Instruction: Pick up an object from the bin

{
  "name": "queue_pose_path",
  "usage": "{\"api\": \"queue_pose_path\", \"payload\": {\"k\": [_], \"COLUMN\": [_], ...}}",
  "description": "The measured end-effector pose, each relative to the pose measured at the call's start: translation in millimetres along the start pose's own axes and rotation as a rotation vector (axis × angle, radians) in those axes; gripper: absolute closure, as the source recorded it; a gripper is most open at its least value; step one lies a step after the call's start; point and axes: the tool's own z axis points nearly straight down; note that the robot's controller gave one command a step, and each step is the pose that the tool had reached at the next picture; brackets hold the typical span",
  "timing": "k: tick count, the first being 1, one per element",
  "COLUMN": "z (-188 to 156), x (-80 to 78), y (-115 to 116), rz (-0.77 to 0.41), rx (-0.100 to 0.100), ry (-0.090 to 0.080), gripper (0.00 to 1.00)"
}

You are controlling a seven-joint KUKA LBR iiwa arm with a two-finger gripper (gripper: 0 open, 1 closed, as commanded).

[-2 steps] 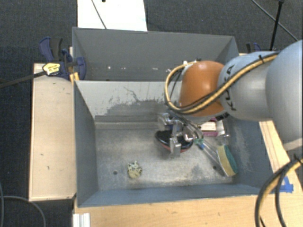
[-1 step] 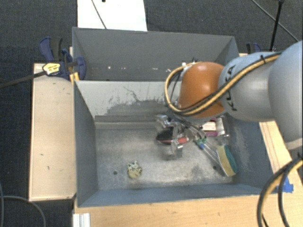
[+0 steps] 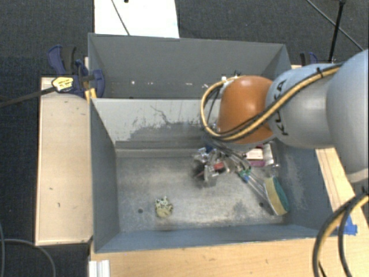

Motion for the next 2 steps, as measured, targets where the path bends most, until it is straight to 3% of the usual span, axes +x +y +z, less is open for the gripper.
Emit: {"api": "queue_pose_path", "payload": {"k": [1, 2], "z": [-91, -156], "x": [11.6, 11.1], "y": [38, 31], "rz": [-0.189, -0.183], "rx": [0.001, 0.003], "ry": [-0.003, -0.003], "gripper": [1.00, 1.00]}}
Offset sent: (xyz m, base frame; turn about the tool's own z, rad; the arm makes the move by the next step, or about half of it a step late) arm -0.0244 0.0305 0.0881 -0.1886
